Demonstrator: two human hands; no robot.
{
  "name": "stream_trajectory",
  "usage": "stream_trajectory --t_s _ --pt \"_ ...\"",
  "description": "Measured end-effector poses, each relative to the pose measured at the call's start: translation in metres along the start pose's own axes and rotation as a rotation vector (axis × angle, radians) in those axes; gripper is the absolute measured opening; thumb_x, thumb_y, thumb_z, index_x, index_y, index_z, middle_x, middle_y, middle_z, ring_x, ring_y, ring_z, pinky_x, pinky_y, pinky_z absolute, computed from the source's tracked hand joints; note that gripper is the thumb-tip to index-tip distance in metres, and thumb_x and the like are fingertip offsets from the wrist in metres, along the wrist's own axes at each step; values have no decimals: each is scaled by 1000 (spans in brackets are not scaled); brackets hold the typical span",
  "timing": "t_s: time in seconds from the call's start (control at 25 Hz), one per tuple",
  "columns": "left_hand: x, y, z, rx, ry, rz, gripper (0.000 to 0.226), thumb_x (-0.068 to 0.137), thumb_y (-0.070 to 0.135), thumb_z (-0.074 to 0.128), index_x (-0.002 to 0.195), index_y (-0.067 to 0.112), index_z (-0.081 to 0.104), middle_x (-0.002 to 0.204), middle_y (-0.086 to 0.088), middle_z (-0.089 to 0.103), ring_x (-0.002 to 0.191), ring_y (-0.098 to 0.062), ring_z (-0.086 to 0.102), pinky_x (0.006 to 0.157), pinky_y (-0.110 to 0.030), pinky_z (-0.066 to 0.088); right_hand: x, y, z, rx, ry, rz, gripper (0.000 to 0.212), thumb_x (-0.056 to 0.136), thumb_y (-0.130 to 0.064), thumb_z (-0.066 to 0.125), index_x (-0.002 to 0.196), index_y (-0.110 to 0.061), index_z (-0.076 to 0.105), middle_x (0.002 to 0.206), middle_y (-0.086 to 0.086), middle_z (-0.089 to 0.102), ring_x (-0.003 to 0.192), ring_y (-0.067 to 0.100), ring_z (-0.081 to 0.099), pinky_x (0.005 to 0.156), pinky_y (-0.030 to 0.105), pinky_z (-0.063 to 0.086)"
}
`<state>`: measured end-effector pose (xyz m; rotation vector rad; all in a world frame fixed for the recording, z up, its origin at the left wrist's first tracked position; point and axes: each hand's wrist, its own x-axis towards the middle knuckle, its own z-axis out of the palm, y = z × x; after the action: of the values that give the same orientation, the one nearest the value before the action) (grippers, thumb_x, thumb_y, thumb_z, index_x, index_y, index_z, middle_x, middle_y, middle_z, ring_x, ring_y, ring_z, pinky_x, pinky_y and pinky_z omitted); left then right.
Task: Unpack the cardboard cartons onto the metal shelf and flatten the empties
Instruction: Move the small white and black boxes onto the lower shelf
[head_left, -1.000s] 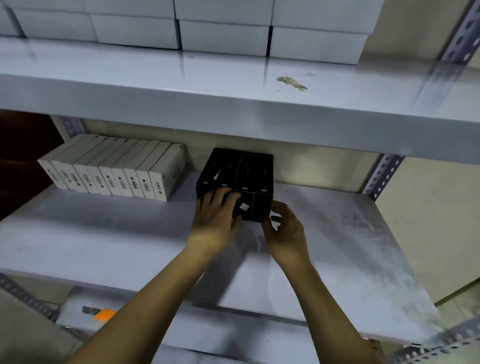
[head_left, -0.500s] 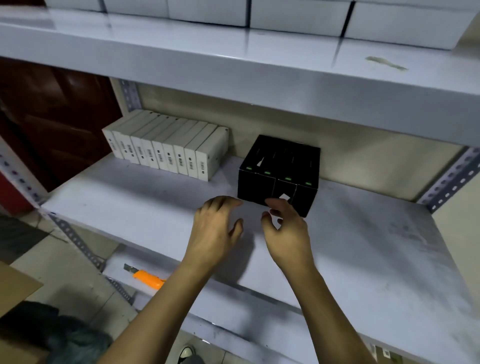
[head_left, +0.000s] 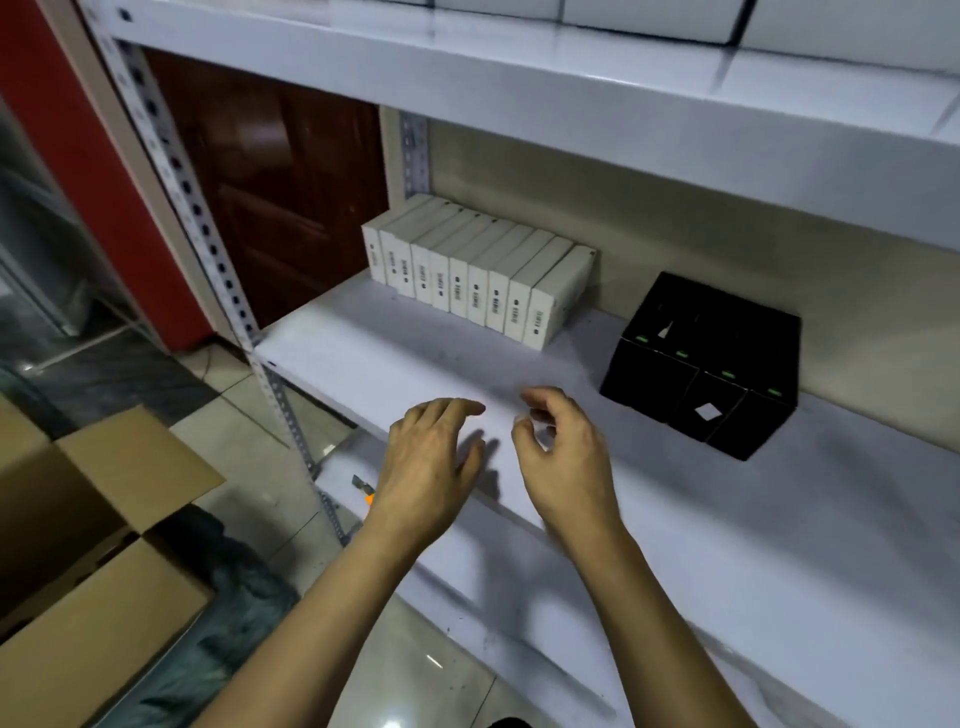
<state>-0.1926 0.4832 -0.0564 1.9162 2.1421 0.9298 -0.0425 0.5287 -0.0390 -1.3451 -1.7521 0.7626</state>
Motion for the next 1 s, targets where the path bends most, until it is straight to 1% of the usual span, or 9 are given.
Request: stream_trajectory --t_s 0.12,0.28,0.4,0.48,0.56,0.68,0.76,0.88,1.0 --pt "-14 -33 -27 9 16 -60 39 96 40 51 132 26 56 132 7 59 125 -20 49 102 -36 37 -8 -24 37 18 -62 -38 25 97 -21 61 121 -27 64 116 -14 63 108 5 59 95 35 54" --pt "-40 -86 -66 25 47 -152 39 96 31 58 135 28 54 135 9 56 125 -18 47 104 -33 35 -24 -61 91 43 -155 -76 25 97 -21 61 121 -27 63 115 -14 64 107 5 59 94 34 52" --pt "-62 -122 -99 61 69 -214 38 97 32 58 134 29 53 134 11 56 121 -17 47 103 -34 36 -41 -90 132 42 -240 -130 25 97 -21 60 122 -27 62 116 -15 63 108 4 57 94 27 50" --pt "-79 -147 -120 95 89 -260 38 96 33 58 133 30 53 132 11 56 119 -15 47 101 -30 35 -53 -108 159 37 -296 -156 26 97 -23 60 122 -28 62 120 -13 65 110 4 57 91 19 45" --pt "-97 -168 -140 112 113 -305 38 96 34 58 133 33 52 131 13 55 120 -12 45 98 -25 30 -66 -126 185 56 -350 -175 27 96 -23 61 122 -28 63 121 -12 65 109 3 57 88 16 43" --pt "-129 -198 -171 124 160 -375 37 96 33 59 133 34 52 132 14 55 123 -9 42 99 -23 27 -89 -152 224 73 -428 -214 27 96 -24 60 122 -31 62 120 -11 65 110 4 58 88 21 47" --pt "-149 -216 -190 131 184 -424 37 96 32 58 133 33 53 133 12 55 124 -10 42 102 -26 29 -105 -168 249 89 -463 -234 27 96 -23 60 121 -32 62 117 -12 64 110 3 58 87 24 48" --pt "-182 -244 -217 125 228 -514 37 97 31 59 134 31 54 134 10 55 128 -13 43 109 -33 33 -131 -191 287 98 -523 -275 29 95 -23 60 123 -31 63 119 -14 65 110 0 58 91 26 50" --pt "-211 -266 -234 126 265 -577 37 96 30 61 133 33 54 133 12 56 128 -10 43 109 -34 35 -150 -208 315 104 -598 -317 30 96 -22 60 125 -27 63 122 -13 65 111 3 59 94 27 50"
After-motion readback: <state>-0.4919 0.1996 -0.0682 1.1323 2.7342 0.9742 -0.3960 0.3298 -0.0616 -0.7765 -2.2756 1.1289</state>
